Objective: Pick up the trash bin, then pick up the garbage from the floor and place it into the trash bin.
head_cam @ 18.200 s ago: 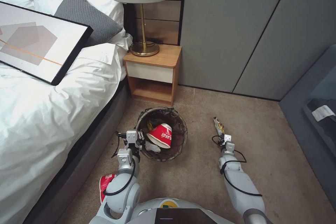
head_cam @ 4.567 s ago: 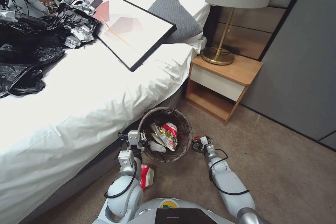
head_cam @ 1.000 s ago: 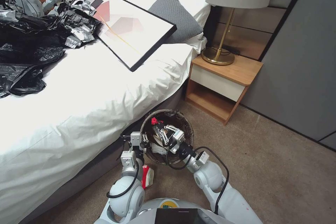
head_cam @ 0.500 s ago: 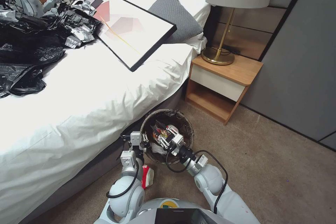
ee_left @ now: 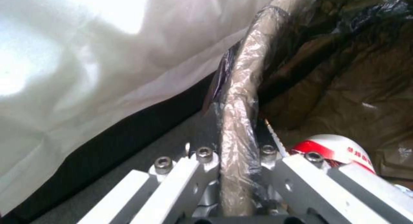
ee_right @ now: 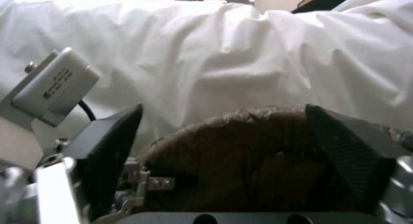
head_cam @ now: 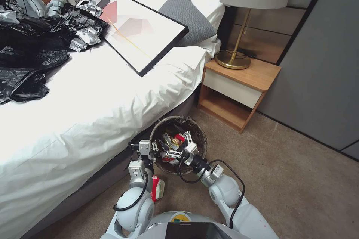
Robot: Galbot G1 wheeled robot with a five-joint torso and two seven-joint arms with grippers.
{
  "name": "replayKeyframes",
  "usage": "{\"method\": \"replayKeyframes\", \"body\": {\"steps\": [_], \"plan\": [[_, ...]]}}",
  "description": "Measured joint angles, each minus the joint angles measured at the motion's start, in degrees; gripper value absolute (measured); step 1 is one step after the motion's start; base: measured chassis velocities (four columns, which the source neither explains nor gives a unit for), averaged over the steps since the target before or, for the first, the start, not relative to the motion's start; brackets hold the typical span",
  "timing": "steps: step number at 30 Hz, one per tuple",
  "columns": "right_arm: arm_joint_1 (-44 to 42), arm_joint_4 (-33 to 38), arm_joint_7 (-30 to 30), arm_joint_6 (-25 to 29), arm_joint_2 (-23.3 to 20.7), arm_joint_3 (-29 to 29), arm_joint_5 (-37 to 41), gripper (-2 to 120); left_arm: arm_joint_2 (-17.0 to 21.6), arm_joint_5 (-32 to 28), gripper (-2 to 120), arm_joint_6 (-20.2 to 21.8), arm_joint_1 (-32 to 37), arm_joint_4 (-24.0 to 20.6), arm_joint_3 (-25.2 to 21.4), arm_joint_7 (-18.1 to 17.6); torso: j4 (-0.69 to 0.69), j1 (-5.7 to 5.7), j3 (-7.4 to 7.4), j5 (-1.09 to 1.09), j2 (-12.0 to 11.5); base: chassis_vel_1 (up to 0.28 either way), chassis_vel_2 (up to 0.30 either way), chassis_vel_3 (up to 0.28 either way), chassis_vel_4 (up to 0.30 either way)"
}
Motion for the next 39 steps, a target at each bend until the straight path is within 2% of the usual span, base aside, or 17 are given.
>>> {"method": "replayKeyframes", "body": {"steps": [3, 8, 10, 12, 14, 18, 26, 39], "plan": [[-0.4, 2.1, 1.9, 0.0, 0.2, 0.6, -0.1, 99, 0.0, 0.1, 3, 0.0, 0.1, 0.0, 0.0, 0.0, 0.0, 0.0, 0.0, 0.0, 0.0, 0.0, 0.0, 0.0, 0.0], [-1.3, 6.2, 5.8, -0.2, 0.9, 2.9, -2.1, 100, 0.0, 0.2, 3, 0.0, 0.2, 0.0, 0.0, 0.0, 0.0, 0.0, 0.0, 0.0, 0.0, 0.0, 0.0, 0.0, 0.0], [-2.5, 10.0, 10.2, -1.2, 1.5, 5.1, -4.6, 100, 0.0, 0.2, 3, 0.0, 0.2, 0.0, -0.2, 0.0, 0.0, 0.0, 0.0, 0.0, 0.0, 0.0, 0.0, 0.0, 0.0], [-2.7, 10.5, 10.8, -1.4, 1.6, 5.4, -4.8, 100, 0.0, 0.2, 3, 0.0, 0.2, 0.0, -0.2, 0.0, 0.0, 0.0, 0.0, 0.0, 0.0, 0.0, 0.0, 0.0, 0.0], [-7.1, 16.1, 18.7, -4.5, 2.8, 9.6, -7.7, 100, 0.2, 0.3, 3, -0.1, 0.5, -0.4, -0.5, 0.0, 0.0, 0.0, 0.0, 0.0, 0.0, 0.0, 0.0, 0.0, 0.0], [-11.4, 17.4, 20.2, -4.7, 4.1, 13.2, -8.9, 100, 0.4, 0.3, 3, -0.3, 0.7, -0.4, -0.6, 0.0, -0.01, 0.0, 0.0, 0.0, 0.0, 0.0, 0.0, 0.0, 0.0], [-15.2, 14.3, 22.5, -1.9, 6.9, 17.7, -8.9, 100, 0.6, 0.2, 3, -0.5, 1.0, -0.9, -0.6, 0.0, 0.0, 0.0, 0.0, 0.01, 0.0, 0.0, 0.0, 0.0, 0.0], [-13.8, 11.0, 23.6, -1.1, 7.6, 18.1, -8.3, 100, 0.6, 0.2, 3, -0.7, 1.1, -1.3, -0.4, 0.1, 0.0, 0.0, 0.0, 0.0, 0.0, 0.0, 0.0, 0.0, 0.0]]}}
